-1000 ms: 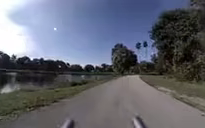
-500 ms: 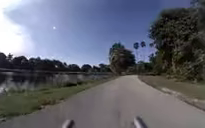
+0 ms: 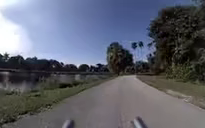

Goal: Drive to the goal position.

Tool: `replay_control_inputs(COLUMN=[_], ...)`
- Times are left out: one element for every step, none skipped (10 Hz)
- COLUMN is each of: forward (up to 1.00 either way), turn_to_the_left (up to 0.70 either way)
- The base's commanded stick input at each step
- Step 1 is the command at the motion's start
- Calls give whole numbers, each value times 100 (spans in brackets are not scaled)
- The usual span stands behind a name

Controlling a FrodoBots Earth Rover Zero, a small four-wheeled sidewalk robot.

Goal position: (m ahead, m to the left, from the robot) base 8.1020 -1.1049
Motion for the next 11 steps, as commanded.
replay_control_inputs(forward=[85, 85, 85, 85, 85, 85, 85, 85, 85, 85, 85], turn_to_the_left=[0, 0, 0, 0, 0, 0, 0, 0, 0, 0, 0])
